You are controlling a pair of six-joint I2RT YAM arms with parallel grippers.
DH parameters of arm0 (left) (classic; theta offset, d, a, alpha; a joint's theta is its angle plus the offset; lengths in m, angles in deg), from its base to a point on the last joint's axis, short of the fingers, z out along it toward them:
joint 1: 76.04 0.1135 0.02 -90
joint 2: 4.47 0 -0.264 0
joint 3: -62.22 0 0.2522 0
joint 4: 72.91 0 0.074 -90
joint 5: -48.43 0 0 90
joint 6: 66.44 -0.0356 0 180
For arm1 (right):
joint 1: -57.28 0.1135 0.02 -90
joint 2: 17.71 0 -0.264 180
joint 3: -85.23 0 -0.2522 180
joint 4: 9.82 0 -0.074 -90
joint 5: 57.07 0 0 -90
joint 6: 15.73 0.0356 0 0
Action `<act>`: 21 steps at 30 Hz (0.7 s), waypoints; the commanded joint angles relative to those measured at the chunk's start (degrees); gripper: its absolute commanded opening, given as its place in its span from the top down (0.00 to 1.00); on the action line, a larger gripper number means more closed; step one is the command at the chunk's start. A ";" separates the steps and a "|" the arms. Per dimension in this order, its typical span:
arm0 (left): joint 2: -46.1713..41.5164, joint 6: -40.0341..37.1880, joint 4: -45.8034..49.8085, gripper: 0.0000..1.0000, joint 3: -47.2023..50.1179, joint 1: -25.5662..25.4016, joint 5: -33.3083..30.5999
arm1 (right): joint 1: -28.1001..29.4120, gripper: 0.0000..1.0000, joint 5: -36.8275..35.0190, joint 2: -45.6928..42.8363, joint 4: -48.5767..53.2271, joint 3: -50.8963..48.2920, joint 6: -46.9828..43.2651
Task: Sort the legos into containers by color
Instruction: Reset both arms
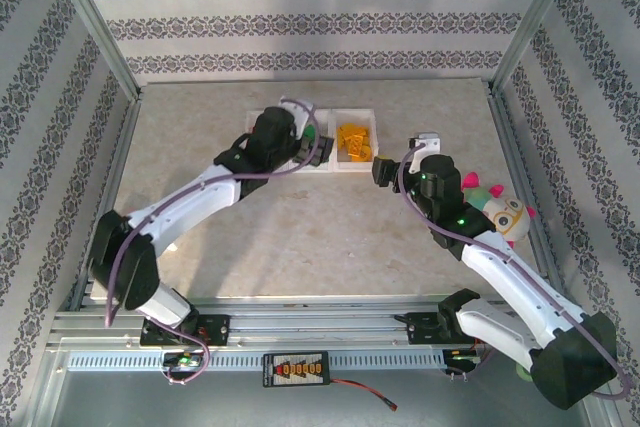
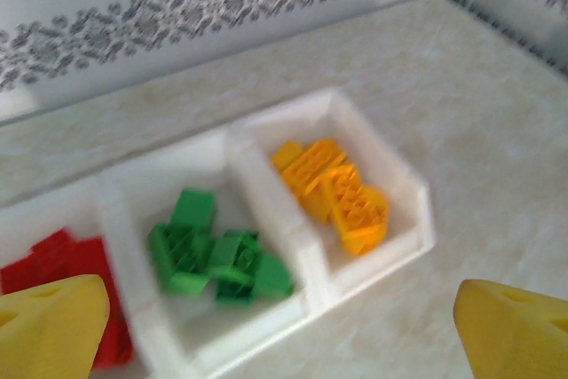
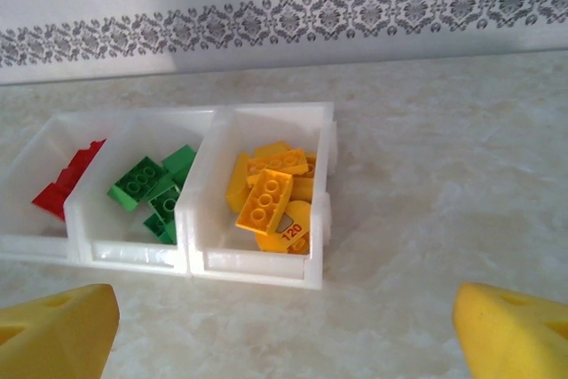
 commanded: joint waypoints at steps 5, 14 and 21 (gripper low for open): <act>-15.56 -6.50 -7.74 0.01 18.85 1.88 -9.15 | -5.49 0.02 -1.47 -0.49 -3.43 -3.19 -3.01; -29.65 -5.43 -19.44 0.02 39.14 13.06 -12.12 | -11.38 0.02 -0.66 2.67 -12.35 -9.01 -12.46; -26.61 -8.70 -30.69 0.01 45.13 23.12 -14.78 | -13.71 0.02 -2.30 7.82 -24.39 -13.97 -16.43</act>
